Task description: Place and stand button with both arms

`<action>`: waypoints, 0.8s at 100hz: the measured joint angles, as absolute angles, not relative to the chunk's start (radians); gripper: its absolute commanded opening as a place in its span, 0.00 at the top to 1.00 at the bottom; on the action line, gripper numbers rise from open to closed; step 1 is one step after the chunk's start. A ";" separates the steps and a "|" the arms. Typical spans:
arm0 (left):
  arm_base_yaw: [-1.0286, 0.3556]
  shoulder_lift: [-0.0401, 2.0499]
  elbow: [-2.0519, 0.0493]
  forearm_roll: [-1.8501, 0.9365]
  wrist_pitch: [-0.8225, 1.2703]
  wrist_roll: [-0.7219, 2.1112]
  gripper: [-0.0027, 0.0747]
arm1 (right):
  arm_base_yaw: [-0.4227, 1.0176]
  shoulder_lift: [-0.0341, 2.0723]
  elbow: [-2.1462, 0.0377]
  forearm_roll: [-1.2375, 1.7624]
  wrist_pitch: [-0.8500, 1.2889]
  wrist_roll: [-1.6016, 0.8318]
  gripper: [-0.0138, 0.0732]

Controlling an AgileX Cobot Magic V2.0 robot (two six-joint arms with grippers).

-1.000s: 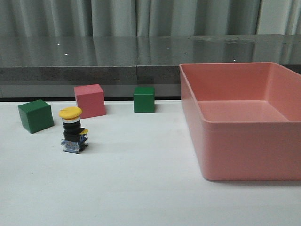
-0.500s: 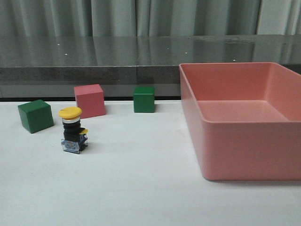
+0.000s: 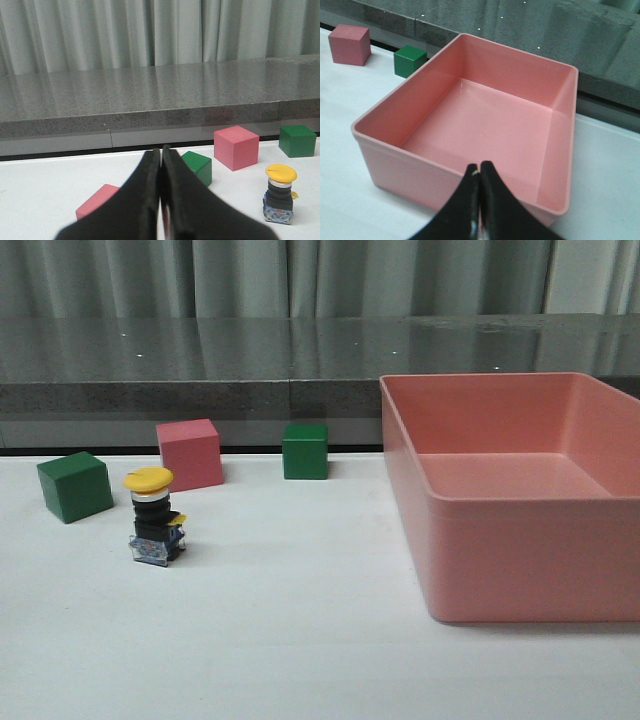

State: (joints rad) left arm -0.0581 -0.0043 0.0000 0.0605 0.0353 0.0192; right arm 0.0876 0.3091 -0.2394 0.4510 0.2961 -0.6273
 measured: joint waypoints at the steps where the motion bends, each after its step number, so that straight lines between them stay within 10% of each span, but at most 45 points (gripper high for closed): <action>1: -0.058 -0.004 0.000 0.060 0.035 0.019 0.99 | 0.088 0.309 -0.237 0.451 0.291 -0.622 0.91; 40: -0.058 -0.004 0.000 0.060 0.037 0.019 0.99 | 0.088 0.063 -0.021 0.094 0.067 -0.023 0.91; 80: -0.058 -0.004 0.000 0.060 0.039 0.019 0.99 | 0.088 -0.010 0.025 0.038 0.047 0.038 0.91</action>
